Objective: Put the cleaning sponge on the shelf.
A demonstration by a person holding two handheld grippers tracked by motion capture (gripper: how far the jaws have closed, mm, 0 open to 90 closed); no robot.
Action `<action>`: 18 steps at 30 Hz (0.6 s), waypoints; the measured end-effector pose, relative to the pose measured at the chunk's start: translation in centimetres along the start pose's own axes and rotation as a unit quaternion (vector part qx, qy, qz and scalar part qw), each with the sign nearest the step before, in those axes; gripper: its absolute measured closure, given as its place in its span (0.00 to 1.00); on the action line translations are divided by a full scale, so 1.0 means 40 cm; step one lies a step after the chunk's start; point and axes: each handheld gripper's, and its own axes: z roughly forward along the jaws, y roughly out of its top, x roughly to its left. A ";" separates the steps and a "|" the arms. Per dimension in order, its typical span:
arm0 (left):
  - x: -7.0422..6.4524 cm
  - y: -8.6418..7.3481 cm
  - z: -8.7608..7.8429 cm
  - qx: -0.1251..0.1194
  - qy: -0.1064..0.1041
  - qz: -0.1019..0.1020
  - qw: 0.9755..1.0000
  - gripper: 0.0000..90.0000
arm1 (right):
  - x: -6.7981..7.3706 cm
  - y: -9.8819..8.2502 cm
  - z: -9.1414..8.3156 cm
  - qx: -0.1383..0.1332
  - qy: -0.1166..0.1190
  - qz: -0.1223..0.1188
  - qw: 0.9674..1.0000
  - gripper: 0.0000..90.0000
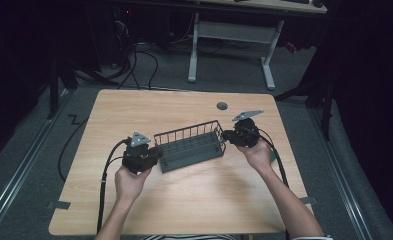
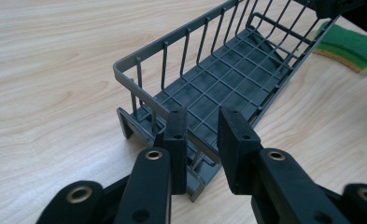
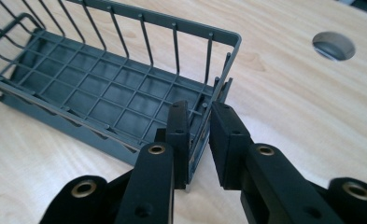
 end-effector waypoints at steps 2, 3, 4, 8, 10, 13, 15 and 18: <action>-0.004 -0.003 -0.003 0.001 -0.003 0.000 1.000 0.82 | 0.002 -0.008 -0.008 0.000 0.003 0.001 1.000 0.87; -0.006 -0.004 -0.004 0.001 -0.003 0.002 1.000 0.82 | 0.005 -0.012 -0.011 -0.002 0.003 0.001 1.000 0.86; -0.008 -0.005 -0.005 0.001 -0.004 0.001 1.000 0.82 | 0.007 -0.017 -0.014 -0.003 0.002 0.001 1.000 0.86; -0.009 -0.010 -0.005 -0.002 -0.007 -0.002 1.000 0.81 | 0.007 -0.025 -0.020 -0.003 -0.002 0.006 1.000 0.79; -0.009 -0.011 -0.006 -0.003 -0.004 -0.002 1.000 0.79 | 0.005 -0.025 -0.021 -0.003 -0.004 0.006 1.000 0.75; -0.005 -0.012 -0.012 -0.007 -0.007 -0.006 1.000 0.68 | 0.000 -0.023 -0.029 -0.010 -0.007 0.016 1.000 0.64; -0.003 -0.011 -0.017 -0.010 -0.006 -0.004 1.000 0.59 | -0.004 -0.023 -0.042 -0.023 -0.008 0.022 0.999 0.59; 0.001 -0.013 -0.030 -0.020 -0.006 -0.006 1.000 0.49 | -0.009 -0.025 -0.059 -0.037 -0.015 0.033 0.999 0.52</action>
